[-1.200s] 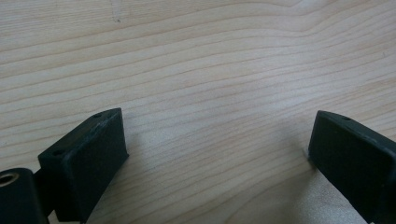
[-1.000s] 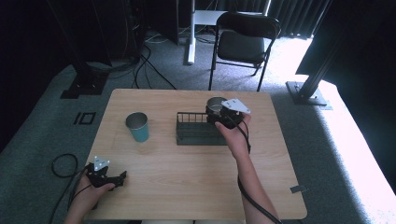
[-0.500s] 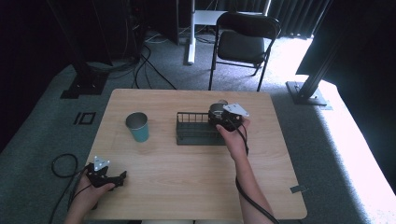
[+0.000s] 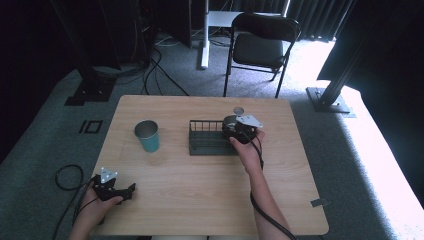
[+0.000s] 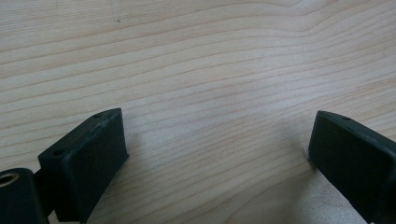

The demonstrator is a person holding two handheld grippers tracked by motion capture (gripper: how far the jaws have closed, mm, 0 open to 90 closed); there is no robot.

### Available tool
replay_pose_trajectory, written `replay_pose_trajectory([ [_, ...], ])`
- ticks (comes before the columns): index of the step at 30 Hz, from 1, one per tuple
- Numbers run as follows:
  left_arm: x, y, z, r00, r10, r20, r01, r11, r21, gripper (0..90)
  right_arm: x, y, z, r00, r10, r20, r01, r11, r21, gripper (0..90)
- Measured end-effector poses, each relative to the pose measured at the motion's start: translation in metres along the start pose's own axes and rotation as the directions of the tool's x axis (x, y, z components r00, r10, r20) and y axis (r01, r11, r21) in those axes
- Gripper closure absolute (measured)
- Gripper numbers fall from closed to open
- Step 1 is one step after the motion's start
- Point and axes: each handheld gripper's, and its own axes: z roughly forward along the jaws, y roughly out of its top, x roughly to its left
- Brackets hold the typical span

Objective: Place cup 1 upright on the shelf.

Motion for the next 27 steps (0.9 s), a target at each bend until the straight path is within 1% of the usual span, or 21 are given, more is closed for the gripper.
replay_pose_trajectory([
  [2, 0.0, 0.0, 0.0, 1.0, 0.0, 0.0, 0.0, 1.0, 0.0, 5.0, 0.001, 0.0, 0.0, 0.9999, -0.012, 0.0, 0.012, 1.0, 0.013, 18.0],
  [5, 0.0, 0.0, 0.0, 1.0, 0.0, 0.0, 0.0, 1.0, 0.0, 5.0, -0.001, 0.002, 0.001, 1.0, -0.001, -0.008, 0.001, 1.0, 0.022, 18.0],
  [7, 0.0, 0.0, 0.0, 1.0, 0.0, 0.0, 0.0, 1.0, 0.0, 5.0, -0.001, 0.002, 0.002, 0.9999, -0.007, -0.007, 0.007, 1.0, 0.028, 17.9],
  [10, 0.0, 0.0, 0.0, 1.0, 0.0, 0.0, 0.0, 1.0, 0.0, 5.0, 0.0, 0.002, 0.002, 1.0, -0.004, -0.006, 0.004, 0.999, 0.033, 17.9],
  [13, 0.0, 0.0, 0.0, 1.0, 0.0, 0.0, 0.0, 1.0, 0.0, 5.0, -0.002, 0.003, 0.001, 0.9995, -0.02, -0.023, 0.021, 0.999, 0.049, 17.7],
  [14, 0.0, 0.0, 0.0, 1.0, 0.0, 0.0, 0.0, 1.0, 0.0, 5.0, -0.002, 0.003, 0.0, 0.9995, -0.018, -0.028, 0.02, 0.998, 0.057, 17.6],
  [15, 0.0, 0.0, 0.0, 1.0, 0.0, 0.0, 0.0, 1.0, 0.0, 5.0, -0.003, 0.003, -0.001, 0.9993, -0.018, -0.033, 0.02, 0.998, 0.065, 16.9],
  [17, 0.0, 0.0, 0.0, 1.0, 0.0, 0.0, 0.0, 1.0, 0.0, 5.0, -0.003, 0.002, -0.002, 0.9989, -0.024, -0.041, 0.027, 0.997, 0.073, 12.1],
  [19, 0.0, 0.0, 0.0, 1.0, 0.0, 0.0, 0.0, 1.0, 0.0, 5.0, -0.002, 0.001, -0.004, 0.998, -0.045, -0.045, 0.049, 0.995, 0.087, 11.8],
  [22, 0.0, 0.0, 0.0, 1.0, 0.0, 0.0, 0.0, 1.0, 0.0, 5.0, -0.002, 0.001, -0.006, 0.9982, -0.036, -0.048, 0.04, 0.995, 0.095, 11.8],
  [27, 0.0, 0.0, 0.0, 1.0, 0.0, 0.0, 0.0, 1.0, 0.0, 5.0, -0.004, -0.002, -0.012, 0.998, -0.025, -0.058, 0.03, 0.996, 0.085, 11.8],
])
